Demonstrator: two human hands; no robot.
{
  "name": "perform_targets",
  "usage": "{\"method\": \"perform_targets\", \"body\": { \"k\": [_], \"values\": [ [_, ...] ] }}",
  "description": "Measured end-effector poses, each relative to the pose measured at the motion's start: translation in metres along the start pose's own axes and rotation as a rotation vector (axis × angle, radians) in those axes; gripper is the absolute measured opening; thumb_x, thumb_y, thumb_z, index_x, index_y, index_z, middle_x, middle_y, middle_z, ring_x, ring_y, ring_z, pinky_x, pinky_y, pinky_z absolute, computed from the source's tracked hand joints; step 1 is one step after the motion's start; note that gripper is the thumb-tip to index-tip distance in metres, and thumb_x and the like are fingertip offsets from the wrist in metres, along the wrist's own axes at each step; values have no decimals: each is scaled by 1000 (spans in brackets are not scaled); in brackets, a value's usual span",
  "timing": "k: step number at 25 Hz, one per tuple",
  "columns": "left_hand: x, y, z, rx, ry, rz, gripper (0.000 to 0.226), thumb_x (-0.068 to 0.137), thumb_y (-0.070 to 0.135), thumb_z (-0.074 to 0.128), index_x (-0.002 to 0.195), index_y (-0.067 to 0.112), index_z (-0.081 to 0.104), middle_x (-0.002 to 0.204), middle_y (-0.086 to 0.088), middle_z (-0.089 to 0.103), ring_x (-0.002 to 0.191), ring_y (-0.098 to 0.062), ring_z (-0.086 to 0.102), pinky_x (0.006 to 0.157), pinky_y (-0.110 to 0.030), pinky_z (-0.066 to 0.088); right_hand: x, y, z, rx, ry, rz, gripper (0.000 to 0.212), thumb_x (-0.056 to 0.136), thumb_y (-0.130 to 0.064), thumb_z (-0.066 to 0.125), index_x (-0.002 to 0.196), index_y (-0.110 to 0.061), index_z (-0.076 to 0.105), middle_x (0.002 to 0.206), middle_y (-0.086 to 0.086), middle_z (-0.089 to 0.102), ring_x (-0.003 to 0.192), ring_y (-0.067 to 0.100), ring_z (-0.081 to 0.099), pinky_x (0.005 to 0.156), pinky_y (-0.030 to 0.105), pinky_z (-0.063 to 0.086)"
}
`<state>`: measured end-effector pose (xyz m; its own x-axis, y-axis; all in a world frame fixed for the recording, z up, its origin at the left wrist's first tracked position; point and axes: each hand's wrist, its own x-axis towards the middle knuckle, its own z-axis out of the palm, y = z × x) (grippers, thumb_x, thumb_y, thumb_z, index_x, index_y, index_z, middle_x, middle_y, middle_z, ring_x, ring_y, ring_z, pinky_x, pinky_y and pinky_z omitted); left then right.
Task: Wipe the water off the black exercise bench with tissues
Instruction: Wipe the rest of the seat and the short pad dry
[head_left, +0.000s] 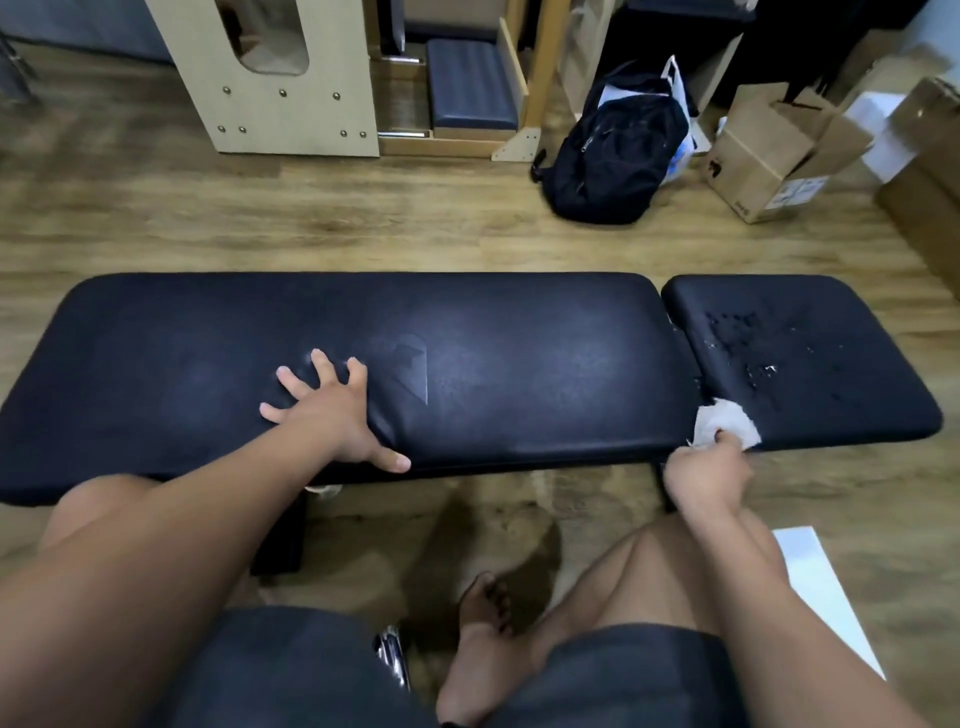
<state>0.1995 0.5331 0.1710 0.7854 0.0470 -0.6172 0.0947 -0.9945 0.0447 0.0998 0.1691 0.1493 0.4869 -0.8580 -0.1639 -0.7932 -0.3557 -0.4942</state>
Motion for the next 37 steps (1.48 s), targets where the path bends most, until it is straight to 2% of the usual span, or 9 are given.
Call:
{"method": "perform_targets", "body": {
  "k": [6, 11, 13, 19, 24, 26, 29, 34, 37],
  "values": [
    [1, -1, 4, 14, 9, 1, 155, 45, 75, 85, 156, 29, -12, 161, -9, -31, 145, -54, -21, 111, -76, 10, -89, -23, 34, -9, -190, -44, 26, 91, -14, 48, 110, 3, 55, 108, 21, 58, 98, 34, 56, 80, 31, 42],
    [-2, -1, 1, -38, 40, 10, 151, 45, 72, 86, 156, 31, -6, 162, -6, -27, 146, -52, -19, 111, -76, 10, -227, -75, 53, -35, -872, -770, 21, 91, -20, 49, 107, -9, 57, 101, 19, 62, 93, 35, 60, 77, 30, 46],
    [-6, -9, 6, -90, 94, 25, 150, 44, 74, 85, 157, 32, -5, 164, -4, -24, 148, -49, -19, 113, -75, 7, -246, -97, 50, -36, -961, -963, 25, 88, -23, 51, 109, -13, 59, 108, 22, 64, 98, 39, 59, 83, 35, 50],
    [-14, -13, 8, -105, 88, 47, 147, 49, 83, 75, 158, 34, -9, 165, -4, -25, 148, -43, -23, 116, -69, 0, -173, -72, 7, -43, -892, -773, 19, 79, -34, 70, 72, -22, 57, 68, -9, 57, 63, 8, 50, 57, 24, 37],
    [-13, -14, 14, -31, 92, 52, 144, 54, 88, 67, 157, 31, -17, 163, -6, -29, 147, -45, -25, 117, -70, 2, -78, -93, -40, 342, -487, -645, 16, 89, -28, 63, 76, -20, 64, 68, -8, 62, 66, 12, 55, 58, 24, 43],
    [-8, -12, 13, -37, 78, 49, 145, 54, 86, 70, 157, 31, -16, 162, -7, -30, 146, -46, -26, 116, -71, 2, -20, -93, -51, 412, -305, -537, 13, 87, -32, 63, 100, -28, 63, 93, -6, 68, 87, 16, 63, 76, 30, 51],
    [-6, -8, 7, -47, 83, 25, 146, 50, 83, 75, 157, 32, -11, 163, -6, -28, 147, -47, -24, 115, -72, 5, 38, -56, -33, -87, -168, -346, 59, 84, -31, 61, 138, -26, 38, 134, 13, 48, 119, 35, 48, 98, 43, 42],
    [-2, -10, 6, -62, 73, -2, 139, 48, 88, 70, 156, 33, 3, 166, -4, -15, 149, -43, -15, 112, -73, 12, 30, -26, 2, -427, -129, -651, 52, 91, -37, 26, 118, -3, 55, 123, 20, 55, 113, 38, 49, 97, 45, 43],
    [14, -9, 0, -288, 398, 85, 100, 70, 92, 43, 144, 25, 42, 160, -6, 29, 152, -31, 8, 114, -72, 3, 35, -36, 14, -526, -127, -696, 52, 100, -32, 30, 138, 4, 38, 142, 21, 42, 135, 34, 33, 114, 40, 25]
  ]
}}
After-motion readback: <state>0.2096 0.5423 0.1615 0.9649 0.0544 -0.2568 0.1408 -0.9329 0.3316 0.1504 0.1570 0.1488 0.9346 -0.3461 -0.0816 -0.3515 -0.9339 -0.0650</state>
